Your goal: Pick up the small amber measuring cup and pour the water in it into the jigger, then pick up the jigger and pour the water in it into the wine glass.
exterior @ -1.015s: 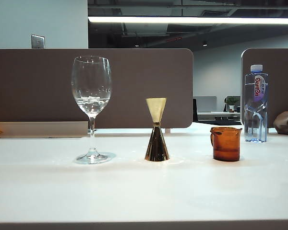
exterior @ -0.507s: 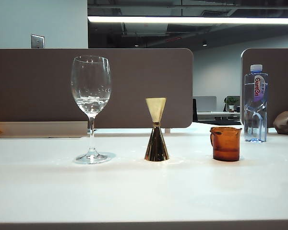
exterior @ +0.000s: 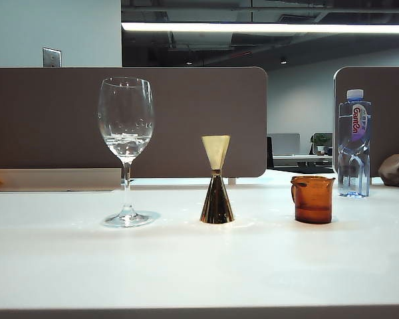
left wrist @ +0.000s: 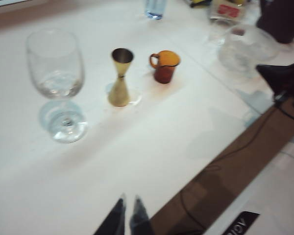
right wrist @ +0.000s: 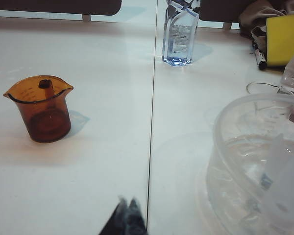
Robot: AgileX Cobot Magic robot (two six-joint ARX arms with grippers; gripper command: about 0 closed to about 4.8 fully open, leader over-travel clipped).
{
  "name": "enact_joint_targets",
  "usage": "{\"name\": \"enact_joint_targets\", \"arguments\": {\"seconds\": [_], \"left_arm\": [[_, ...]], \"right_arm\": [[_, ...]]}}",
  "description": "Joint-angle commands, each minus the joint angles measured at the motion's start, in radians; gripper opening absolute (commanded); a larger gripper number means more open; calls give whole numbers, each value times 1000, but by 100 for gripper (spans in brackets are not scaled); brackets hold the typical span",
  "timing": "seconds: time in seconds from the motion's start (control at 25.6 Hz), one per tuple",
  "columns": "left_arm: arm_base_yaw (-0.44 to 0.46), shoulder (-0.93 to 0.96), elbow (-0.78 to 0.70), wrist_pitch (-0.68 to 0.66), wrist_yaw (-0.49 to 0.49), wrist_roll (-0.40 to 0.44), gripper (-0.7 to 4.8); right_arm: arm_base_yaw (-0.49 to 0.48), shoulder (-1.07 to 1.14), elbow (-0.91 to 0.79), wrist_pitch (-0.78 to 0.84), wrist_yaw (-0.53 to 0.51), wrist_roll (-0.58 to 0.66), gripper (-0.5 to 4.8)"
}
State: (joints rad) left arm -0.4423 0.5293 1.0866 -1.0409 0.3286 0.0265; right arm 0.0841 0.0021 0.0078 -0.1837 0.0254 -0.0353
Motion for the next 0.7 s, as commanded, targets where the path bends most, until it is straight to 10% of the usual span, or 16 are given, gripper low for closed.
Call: {"name": "enact_joint_targets", "arguments": {"seconds": [0.04, 0.7], "left_arm": [[0, 0, 2, 20, 58, 4, 26], [0, -1, 2, 33, 53, 3, 26]], "right_arm": [[-1, 0, -7, 2, -2, -2, -5], [-1, 0, -7, 2, -2, -2, -5]]}}
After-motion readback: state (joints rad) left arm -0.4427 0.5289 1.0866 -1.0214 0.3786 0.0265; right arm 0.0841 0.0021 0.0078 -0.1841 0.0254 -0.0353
